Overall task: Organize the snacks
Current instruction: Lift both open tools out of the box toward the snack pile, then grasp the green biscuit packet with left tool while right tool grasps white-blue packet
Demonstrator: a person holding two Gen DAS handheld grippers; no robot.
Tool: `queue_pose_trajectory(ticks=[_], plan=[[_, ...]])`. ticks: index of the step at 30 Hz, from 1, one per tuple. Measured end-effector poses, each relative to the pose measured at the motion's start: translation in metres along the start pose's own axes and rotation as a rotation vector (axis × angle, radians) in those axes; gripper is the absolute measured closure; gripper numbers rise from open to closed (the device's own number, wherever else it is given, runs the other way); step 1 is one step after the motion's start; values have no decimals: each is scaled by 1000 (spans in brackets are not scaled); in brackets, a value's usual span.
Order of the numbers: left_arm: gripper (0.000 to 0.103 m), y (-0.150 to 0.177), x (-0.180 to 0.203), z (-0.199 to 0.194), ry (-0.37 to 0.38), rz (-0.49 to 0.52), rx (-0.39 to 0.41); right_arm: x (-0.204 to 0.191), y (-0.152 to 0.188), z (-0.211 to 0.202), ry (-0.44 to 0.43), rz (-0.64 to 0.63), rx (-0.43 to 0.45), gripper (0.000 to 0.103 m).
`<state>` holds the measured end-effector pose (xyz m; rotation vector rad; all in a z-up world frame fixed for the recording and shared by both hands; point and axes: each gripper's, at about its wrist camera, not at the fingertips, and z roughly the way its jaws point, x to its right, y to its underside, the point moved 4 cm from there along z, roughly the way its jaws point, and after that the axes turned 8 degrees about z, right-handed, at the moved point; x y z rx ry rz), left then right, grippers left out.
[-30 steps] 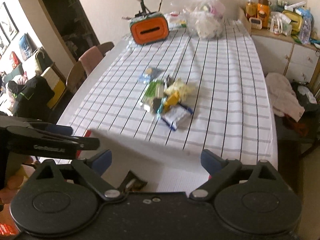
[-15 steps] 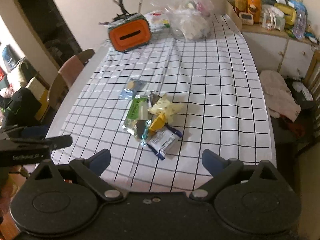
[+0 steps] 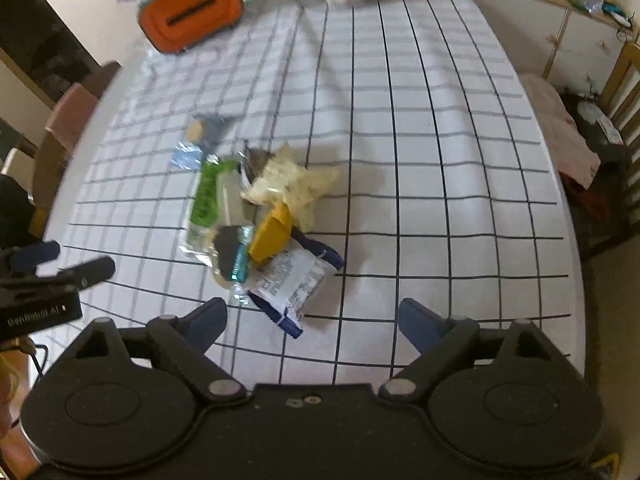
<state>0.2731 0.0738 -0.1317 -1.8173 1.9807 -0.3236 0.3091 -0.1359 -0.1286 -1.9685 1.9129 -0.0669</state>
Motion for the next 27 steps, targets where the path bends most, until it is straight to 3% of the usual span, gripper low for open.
queue_pose_trajectory(ticks=[14,27], plan=[[20,-31,5,76,8,-38,-133,-3,-14,64,107,25,-106,16],[20,-47,16,95,6,-29,-135,-20,-20,92,132,-13,-129,16]])
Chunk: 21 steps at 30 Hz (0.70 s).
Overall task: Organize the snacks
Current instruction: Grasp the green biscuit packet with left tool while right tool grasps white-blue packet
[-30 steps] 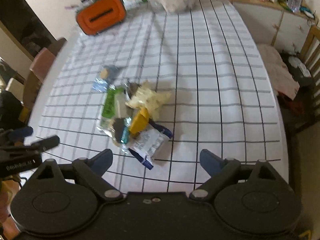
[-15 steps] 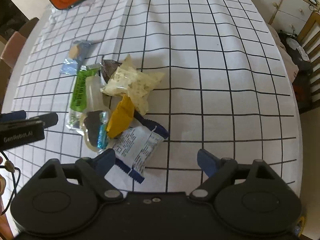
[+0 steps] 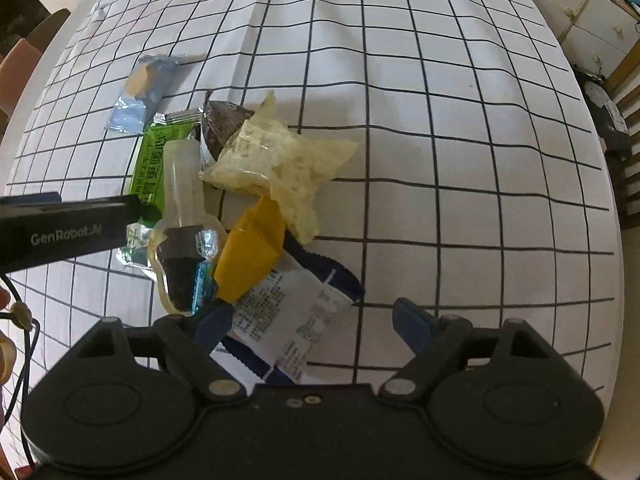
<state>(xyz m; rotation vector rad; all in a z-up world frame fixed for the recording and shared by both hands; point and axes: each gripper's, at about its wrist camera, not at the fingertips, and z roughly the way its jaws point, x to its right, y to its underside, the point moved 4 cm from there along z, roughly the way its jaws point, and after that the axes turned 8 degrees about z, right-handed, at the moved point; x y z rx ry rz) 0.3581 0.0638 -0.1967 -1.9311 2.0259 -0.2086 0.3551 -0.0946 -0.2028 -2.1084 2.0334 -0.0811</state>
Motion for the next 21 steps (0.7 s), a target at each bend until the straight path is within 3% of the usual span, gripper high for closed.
queue_pose_trajectory(ticks=[12,21], plan=[[20,-11,20,4,33,26,19,-12,-5,17,23,-28,4,16],[20,-16,26,16,85,-16,-5,-13,-5,25,64,-63,4,19]])
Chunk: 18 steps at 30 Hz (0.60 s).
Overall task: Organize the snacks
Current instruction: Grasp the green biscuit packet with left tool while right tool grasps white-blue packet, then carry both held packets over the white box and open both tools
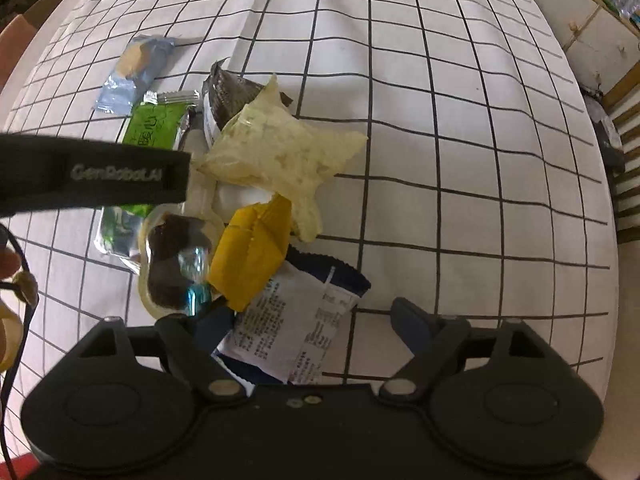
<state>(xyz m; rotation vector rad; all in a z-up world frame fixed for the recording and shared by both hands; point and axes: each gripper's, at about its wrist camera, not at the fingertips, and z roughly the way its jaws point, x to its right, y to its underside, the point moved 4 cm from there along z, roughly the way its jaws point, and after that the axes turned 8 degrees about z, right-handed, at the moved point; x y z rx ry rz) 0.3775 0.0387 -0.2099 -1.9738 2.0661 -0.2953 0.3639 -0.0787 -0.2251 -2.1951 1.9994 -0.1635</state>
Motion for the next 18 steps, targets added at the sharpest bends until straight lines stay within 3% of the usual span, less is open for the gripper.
queue_pose_trajectory(ticks=[7,10,12,14,18], plan=[[22,4,-4,7,8,-26,-31,3,5,-7,15,-37,29,39],[38,5,-8,4,7,-37,-18,7,6,-11,13,-35,40,52],[54,5,-11,2,8,-39,-13,11,8,-15,9,-30,45,54],[61,5,-15,0,7,-46,-12,19,15,-21,-6,-21,53,56],[61,8,-25,-1,27,-81,-11,27,17,-27,-23,-7,60,58]])
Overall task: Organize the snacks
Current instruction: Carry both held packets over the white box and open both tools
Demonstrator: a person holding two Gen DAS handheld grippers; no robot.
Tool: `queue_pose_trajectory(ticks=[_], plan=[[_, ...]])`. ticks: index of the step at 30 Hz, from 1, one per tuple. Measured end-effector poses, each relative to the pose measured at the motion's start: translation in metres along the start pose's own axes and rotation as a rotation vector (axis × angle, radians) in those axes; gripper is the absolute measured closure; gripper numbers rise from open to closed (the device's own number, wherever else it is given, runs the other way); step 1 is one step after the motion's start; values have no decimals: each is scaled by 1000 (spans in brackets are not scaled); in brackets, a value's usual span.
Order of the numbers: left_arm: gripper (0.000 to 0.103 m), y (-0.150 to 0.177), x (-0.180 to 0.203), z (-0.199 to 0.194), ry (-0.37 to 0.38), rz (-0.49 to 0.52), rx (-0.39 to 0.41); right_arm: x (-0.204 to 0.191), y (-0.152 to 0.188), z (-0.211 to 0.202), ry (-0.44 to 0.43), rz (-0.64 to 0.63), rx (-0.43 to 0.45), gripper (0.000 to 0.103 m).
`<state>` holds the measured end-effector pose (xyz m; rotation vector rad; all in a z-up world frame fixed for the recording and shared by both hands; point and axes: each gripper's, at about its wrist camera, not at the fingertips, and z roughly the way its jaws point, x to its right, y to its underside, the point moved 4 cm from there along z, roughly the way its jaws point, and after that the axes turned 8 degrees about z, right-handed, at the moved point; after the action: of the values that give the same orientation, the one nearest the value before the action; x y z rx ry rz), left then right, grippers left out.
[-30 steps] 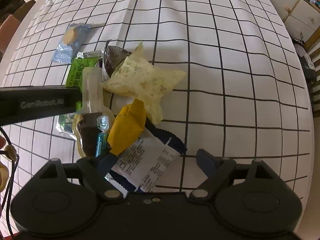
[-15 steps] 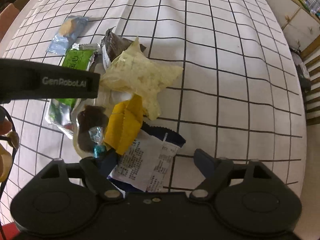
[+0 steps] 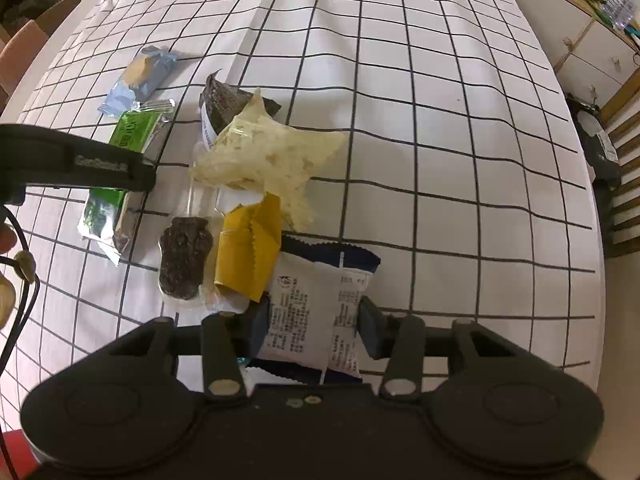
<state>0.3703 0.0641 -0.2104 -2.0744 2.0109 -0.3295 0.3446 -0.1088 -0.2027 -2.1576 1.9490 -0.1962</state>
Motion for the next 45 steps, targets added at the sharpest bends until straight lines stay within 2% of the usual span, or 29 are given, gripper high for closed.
queue_pose_trajectory(ticks=[9,19,29,39,45], plan=[[61,11,-19,-14,-16,-59,9,17,7,-23,-27,34,28,58],[61,26,-27,-55,-10,-69,47,36,10,-67,-85,66,96,58],[62,53,-19,-107,13,-44,87,51,31,-117,-167,60,167,58],[62,91,3,-166,27,2,129,55,65,-162,-236,5,212,58],[62,120,17,-205,21,31,195,54,87,-181,-276,-37,220,58]])
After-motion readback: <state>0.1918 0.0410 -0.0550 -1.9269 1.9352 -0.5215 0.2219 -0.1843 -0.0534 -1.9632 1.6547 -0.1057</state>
